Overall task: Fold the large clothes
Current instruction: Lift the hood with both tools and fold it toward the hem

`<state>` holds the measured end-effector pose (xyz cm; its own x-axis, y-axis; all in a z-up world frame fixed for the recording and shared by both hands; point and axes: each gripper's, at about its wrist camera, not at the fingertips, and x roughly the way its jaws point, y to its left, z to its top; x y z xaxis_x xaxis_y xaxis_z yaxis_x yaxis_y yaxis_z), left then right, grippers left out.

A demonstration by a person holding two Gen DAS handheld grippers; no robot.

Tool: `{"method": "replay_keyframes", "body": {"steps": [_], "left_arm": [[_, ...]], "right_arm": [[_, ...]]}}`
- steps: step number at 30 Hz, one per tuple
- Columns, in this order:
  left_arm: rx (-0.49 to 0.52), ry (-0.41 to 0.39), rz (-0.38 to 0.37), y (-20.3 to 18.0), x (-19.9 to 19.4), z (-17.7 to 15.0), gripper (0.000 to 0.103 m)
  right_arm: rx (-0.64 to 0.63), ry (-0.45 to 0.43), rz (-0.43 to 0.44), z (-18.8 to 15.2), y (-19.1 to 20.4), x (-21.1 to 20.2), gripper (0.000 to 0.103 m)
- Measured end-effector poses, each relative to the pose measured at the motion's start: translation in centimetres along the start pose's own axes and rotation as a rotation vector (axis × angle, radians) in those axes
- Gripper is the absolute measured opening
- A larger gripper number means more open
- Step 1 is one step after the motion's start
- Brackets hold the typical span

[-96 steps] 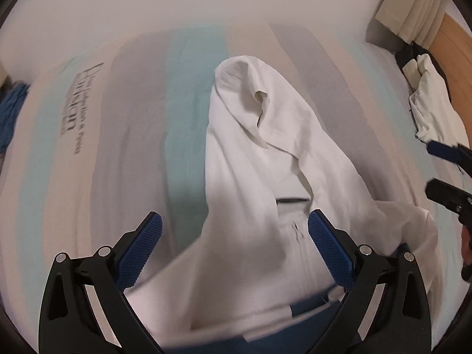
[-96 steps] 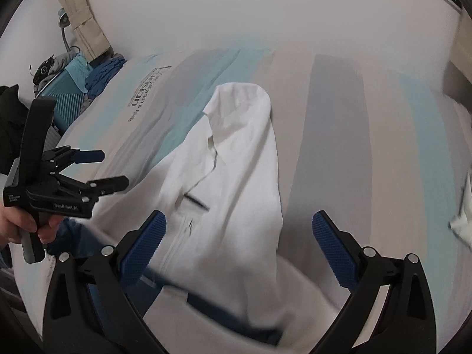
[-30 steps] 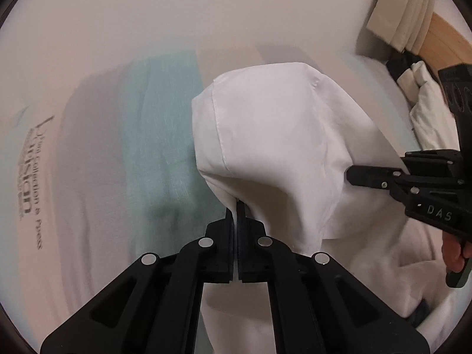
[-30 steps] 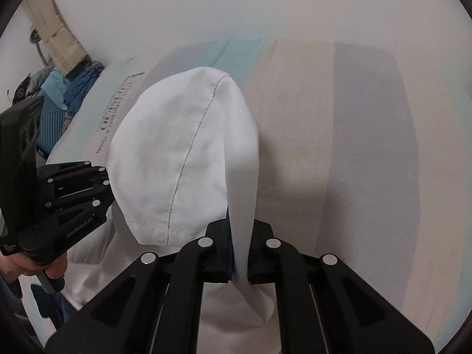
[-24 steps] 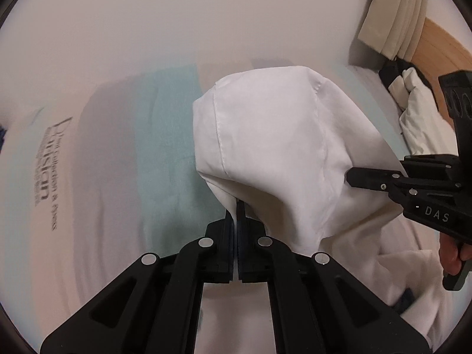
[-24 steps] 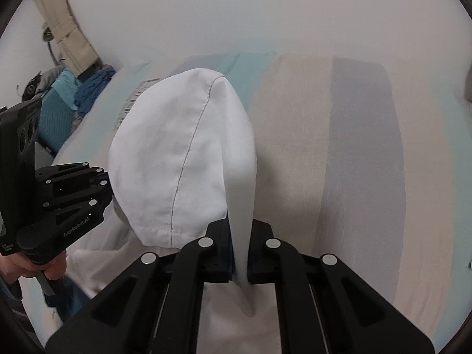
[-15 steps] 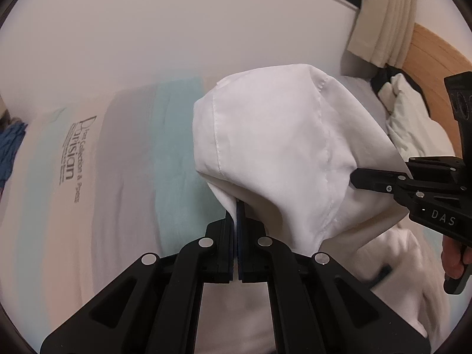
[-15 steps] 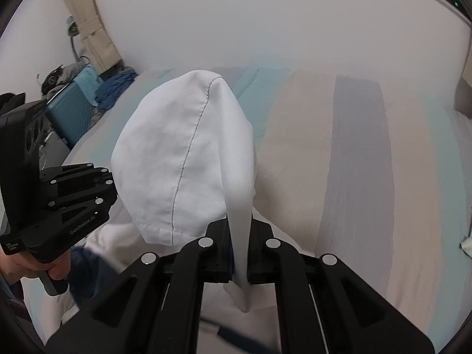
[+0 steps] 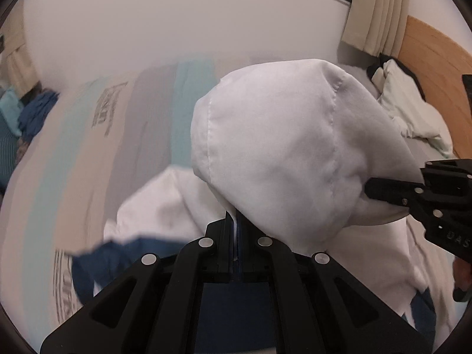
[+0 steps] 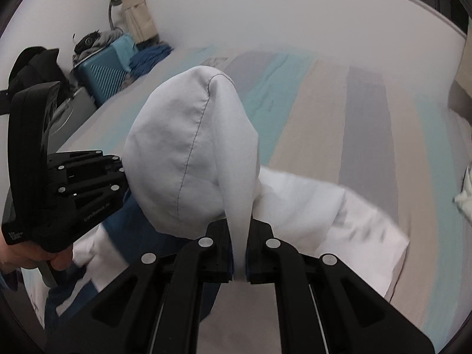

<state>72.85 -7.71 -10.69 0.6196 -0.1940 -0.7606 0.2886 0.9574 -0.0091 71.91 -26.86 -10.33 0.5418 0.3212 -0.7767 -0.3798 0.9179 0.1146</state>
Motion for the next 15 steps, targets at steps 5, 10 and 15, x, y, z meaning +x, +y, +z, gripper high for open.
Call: {"method": "replay_keyframes", "body": {"steps": [5, 10, 15], "left_arm": [[0.011, 0.020, 0.028, -1.4, -0.9, -3.8, 0.000], [0.018, 0.049, 0.045, -2.2, -0.7, -6.9, 0.000], [0.022, 0.060, 0.057, -3.2, -0.2, -9.5, 0.000]], "right_arm": [[-0.003, 0.046, -0.008, -3.5, 0.1, 0.0, 0.004], [0.018, 0.085, -0.024, -5.5, -0.1, 0.9, 0.004], [0.012, 0.130, -0.039, -8.1, -0.1, 1.9, 0.004]]}}
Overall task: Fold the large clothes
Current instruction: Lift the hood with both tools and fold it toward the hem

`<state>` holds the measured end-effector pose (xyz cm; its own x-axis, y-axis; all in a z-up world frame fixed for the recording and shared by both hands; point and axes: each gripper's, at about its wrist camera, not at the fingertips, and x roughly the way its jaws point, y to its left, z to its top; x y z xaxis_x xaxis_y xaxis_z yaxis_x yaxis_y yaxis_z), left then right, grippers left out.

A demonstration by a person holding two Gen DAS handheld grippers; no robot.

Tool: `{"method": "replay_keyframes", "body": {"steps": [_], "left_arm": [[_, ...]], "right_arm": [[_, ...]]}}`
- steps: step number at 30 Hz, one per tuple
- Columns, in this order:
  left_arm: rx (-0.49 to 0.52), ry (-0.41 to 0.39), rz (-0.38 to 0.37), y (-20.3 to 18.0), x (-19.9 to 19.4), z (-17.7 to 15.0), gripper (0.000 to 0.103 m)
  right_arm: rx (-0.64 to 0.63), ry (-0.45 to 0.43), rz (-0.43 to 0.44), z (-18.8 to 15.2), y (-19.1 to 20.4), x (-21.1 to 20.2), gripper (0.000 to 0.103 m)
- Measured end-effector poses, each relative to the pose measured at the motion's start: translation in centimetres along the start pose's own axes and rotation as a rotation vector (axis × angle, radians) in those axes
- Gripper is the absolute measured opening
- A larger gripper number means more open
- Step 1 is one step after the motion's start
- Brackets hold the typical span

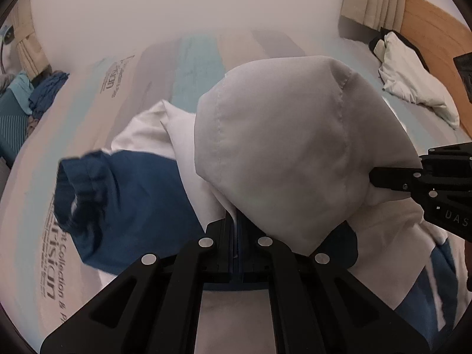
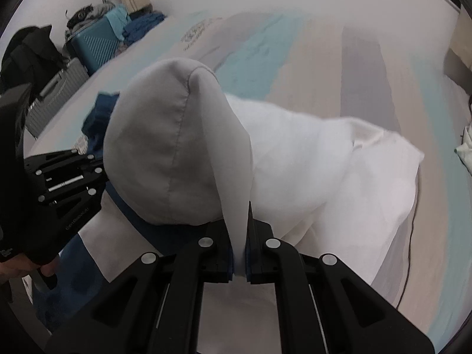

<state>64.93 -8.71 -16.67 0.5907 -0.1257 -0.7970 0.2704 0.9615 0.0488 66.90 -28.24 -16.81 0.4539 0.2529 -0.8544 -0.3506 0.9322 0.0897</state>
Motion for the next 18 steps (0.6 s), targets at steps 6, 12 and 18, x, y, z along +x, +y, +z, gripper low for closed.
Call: {"method": "replay_keyframes", "body": {"steps": [6, 12, 18], "left_arm": [[0.026, 0.011, -0.004, -1.2, 1.0, -1.9, 0.000], [0.031, 0.053, -0.018, -0.5, 2.6, -3.4, 0.000], [0.039, 0.088, -0.039, 0.2, 3.8, -4.4, 0.000]], "right_arm": [[-0.003, 0.051, -0.012, -2.5, 0.0, 1.5, 0.004], [0.008, 0.079, -0.012, -4.1, -0.3, 2.8, 0.004], [0.016, 0.109, -0.003, -4.8, -0.3, 4.4, 0.004]]}}
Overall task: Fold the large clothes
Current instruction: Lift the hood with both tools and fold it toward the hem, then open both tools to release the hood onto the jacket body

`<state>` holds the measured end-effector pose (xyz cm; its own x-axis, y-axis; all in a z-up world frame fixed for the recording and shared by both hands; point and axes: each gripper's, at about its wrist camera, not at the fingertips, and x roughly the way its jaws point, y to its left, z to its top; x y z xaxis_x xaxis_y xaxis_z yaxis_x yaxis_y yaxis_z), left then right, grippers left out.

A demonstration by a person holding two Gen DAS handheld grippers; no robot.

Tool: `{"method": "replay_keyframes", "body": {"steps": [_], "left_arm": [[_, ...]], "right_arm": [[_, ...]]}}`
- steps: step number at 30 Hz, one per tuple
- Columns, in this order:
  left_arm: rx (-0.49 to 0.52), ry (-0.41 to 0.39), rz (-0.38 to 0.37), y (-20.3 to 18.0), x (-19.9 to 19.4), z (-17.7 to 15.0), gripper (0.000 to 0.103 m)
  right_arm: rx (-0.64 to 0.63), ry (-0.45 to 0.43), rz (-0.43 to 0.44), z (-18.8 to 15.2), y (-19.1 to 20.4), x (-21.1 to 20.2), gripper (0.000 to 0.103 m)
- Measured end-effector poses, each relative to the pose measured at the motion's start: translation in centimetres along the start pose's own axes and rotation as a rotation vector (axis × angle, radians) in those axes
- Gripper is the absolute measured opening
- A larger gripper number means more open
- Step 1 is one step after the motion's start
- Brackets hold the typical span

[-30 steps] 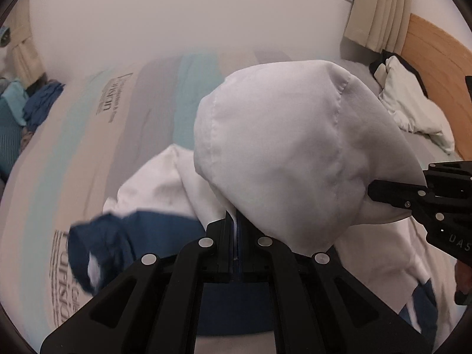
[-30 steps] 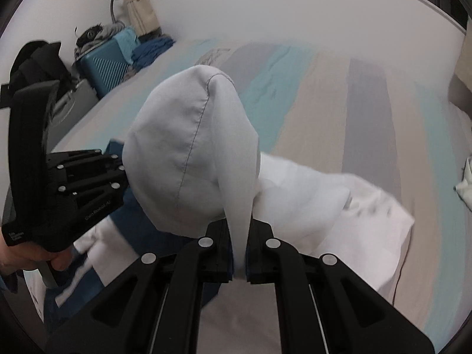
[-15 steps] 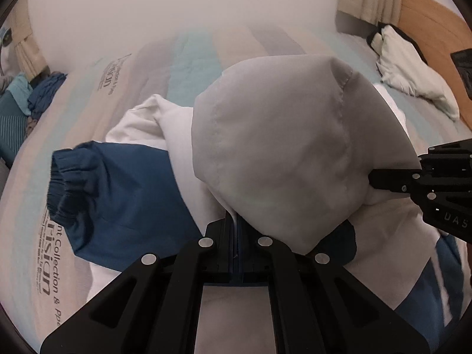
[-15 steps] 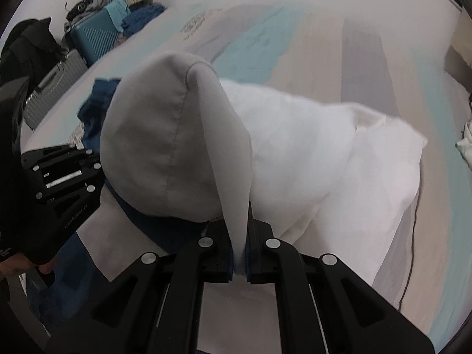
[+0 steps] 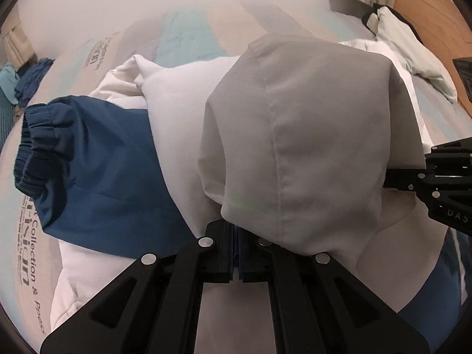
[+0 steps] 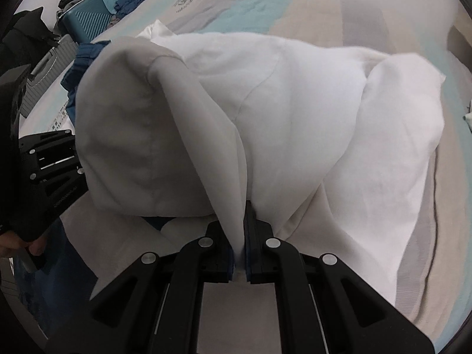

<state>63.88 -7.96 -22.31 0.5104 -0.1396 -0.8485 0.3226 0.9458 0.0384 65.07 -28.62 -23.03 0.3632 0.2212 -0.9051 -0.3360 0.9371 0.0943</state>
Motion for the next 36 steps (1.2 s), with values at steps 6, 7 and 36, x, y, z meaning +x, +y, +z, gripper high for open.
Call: {"method": "replay_keyframes", "body": {"steps": [6, 7, 36], "left_arm": [[0.020, 0.001, 0.001, 0.0, -0.3, 0.2, 0.004], [0.014, 0.003, 0.003, 0.0, -0.5, 0.3, 0.005], [-0.052, -0.066, -0.088, 5.3, -6.3, 10.2, 0.097]], "right_arm": [[-0.007, 0.010, 0.012, 0.1, 0.1, -0.1, 0.009], [-0.012, 0.008, 0.007, 0.1, 0.1, -0.3, 0.012], [0.015, -0.132, 0.035, 6.6, -1.5, -7.7, 0.067]]}}
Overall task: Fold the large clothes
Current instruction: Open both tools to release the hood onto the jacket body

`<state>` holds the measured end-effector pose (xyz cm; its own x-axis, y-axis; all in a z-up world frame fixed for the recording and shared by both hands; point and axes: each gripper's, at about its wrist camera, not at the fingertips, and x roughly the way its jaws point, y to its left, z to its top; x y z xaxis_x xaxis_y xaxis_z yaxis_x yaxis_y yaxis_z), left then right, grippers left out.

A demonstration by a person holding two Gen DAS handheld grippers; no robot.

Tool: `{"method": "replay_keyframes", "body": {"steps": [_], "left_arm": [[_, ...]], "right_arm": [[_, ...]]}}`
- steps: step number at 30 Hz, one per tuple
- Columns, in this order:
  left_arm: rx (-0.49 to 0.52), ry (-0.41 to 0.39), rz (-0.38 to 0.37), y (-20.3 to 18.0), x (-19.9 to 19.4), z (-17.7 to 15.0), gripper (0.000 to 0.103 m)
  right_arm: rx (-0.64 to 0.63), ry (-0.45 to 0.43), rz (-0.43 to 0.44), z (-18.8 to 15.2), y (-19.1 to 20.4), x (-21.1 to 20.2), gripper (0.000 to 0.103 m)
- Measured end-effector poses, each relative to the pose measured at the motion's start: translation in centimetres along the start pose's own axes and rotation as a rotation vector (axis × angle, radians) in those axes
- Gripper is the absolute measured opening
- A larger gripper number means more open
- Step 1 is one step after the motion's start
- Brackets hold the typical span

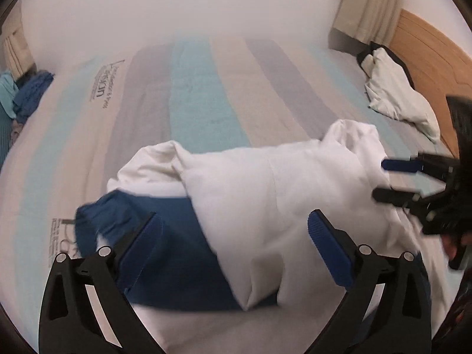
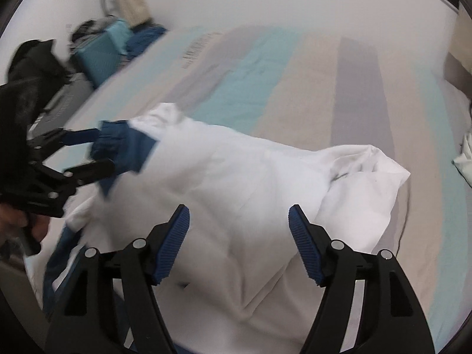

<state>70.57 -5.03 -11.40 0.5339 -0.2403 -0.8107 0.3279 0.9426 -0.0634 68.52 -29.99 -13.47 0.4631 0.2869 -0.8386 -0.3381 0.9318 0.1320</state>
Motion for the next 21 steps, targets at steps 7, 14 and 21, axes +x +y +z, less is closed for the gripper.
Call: {"method": "replay_keyframes", "body": {"steps": [7, 14, 21], "left_arm": [[-0.020, 0.105, -0.055, -0.6, 4.6, -0.6, 0.097], [0.044, 0.106, -0.034, -2.1, 3.3, -4.3, 0.097], [0.064, 0.119, 0.008, -3.2, 2.6, -8.3, 0.097]], "right_arm": [[0.025, 0.055, -0.005, -0.2, 0.3, 3.6, 0.067], [-0.025, 0.070, -0.024, -3.2, 2.3, 3.0, 0.067], [-0.033, 0.100, -0.054, -6.4, 3.8, 3.3, 0.067]]}}
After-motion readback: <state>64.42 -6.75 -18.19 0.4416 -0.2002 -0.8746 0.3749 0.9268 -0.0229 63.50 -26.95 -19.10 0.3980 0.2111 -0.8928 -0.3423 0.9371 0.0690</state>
